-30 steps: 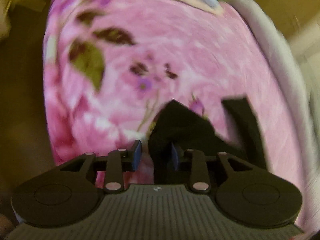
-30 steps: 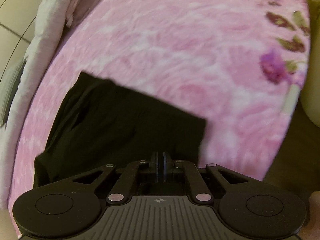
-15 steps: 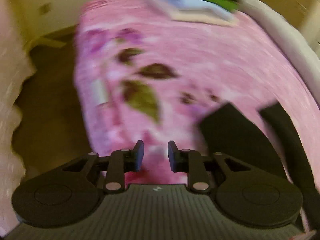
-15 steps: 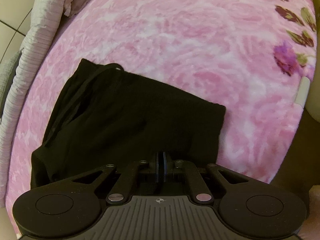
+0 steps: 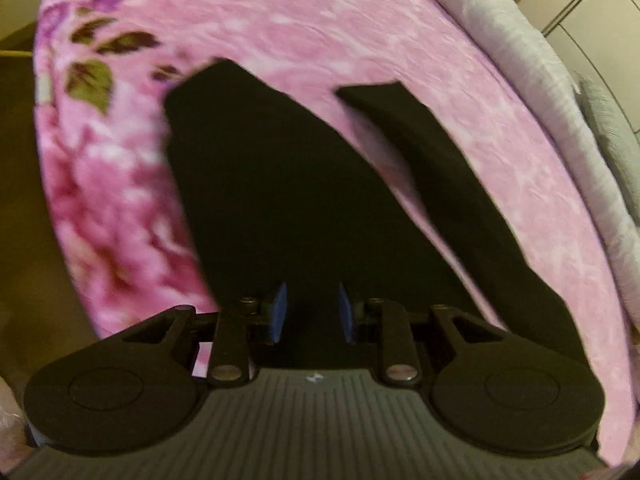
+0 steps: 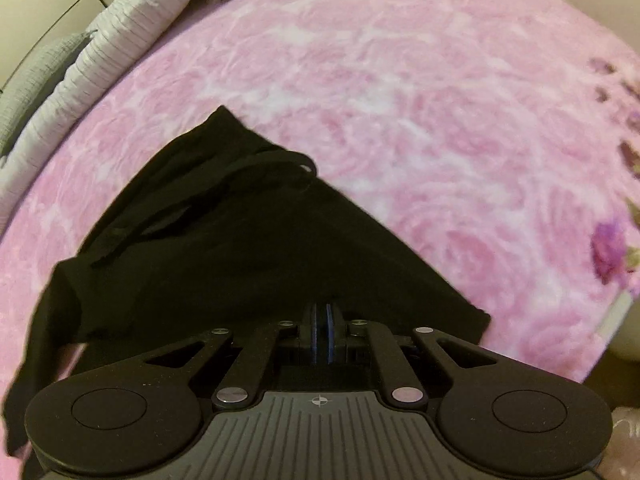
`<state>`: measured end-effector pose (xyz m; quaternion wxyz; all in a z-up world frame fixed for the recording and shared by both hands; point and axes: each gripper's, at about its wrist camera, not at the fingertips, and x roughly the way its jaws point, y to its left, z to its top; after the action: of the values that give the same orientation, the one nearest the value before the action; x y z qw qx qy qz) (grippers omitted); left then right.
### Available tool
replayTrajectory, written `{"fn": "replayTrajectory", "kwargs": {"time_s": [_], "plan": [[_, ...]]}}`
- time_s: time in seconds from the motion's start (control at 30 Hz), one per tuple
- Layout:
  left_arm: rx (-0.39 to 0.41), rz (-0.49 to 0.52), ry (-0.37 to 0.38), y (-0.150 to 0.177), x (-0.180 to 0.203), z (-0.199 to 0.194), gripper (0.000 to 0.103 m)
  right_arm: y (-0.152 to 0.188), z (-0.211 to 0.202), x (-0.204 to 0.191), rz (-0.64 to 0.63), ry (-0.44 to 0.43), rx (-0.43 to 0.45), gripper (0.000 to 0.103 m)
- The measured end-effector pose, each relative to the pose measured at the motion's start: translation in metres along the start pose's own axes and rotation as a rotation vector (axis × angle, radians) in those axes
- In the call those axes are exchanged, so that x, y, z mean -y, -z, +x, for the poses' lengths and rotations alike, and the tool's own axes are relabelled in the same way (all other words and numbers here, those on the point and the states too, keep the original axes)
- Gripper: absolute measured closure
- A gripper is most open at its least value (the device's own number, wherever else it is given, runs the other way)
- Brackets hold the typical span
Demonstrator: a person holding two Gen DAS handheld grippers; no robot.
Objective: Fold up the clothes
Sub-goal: 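Lay the garment on the bed with the right gripper while the left gripper releases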
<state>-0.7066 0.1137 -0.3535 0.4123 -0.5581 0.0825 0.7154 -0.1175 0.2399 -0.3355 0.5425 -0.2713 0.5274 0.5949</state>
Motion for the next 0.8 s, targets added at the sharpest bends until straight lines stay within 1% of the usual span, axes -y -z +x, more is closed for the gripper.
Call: {"fn": "replayTrajectory", "kwargs": {"time_s": [0.07, 0.17, 0.27, 0.4, 0.5, 0.63, 0.73, 0.77, 0.8], "plan": [[-0.012, 0.002, 0.027, 0.002, 0.015, 0.001, 0.079, -0.004, 0.002, 0.007, 0.065, -0.057, -0.013, 0.098], [-0.027, 0.01, 0.051, -0.006, 0.029, 0.008, 0.077, -0.007, 0.007, 0.008, 0.122, -0.092, -0.037, 0.098], [-0.028, 0.013, 0.058, -0.023, 0.04, 0.019, 0.074, -0.006, 0.01, 0.002, 0.129, -0.095, -0.052, 0.098], [-0.025, -0.015, 0.06, -0.056, 0.039, 0.04, 0.073, 0.002, 0.013, -0.01, 0.147, -0.091, -0.05, 0.098], [-0.026, -0.084, 0.074, -0.086, 0.033, 0.056, 0.073, 0.013, 0.015, -0.025, 0.165, -0.076, -0.043, 0.098], [-0.049, -0.195, 0.108, -0.123, 0.023, 0.08, 0.07, 0.029, 0.018, -0.05, 0.185, -0.053, -0.032, 0.098], [-0.08, -0.228, 0.083, -0.139, 0.017, 0.102, 0.07, 0.043, 0.023, -0.072, 0.208, -0.047, -0.027, 0.098], [-0.088, -0.245, 0.087, -0.142, 0.014, 0.109, 0.07, 0.046, 0.025, -0.079, 0.215, -0.051, -0.029, 0.098], [-0.095, -0.26, 0.099, -0.144, 0.011, 0.115, 0.073, 0.05, 0.027, -0.087, 0.217, -0.053, -0.033, 0.098]]}}
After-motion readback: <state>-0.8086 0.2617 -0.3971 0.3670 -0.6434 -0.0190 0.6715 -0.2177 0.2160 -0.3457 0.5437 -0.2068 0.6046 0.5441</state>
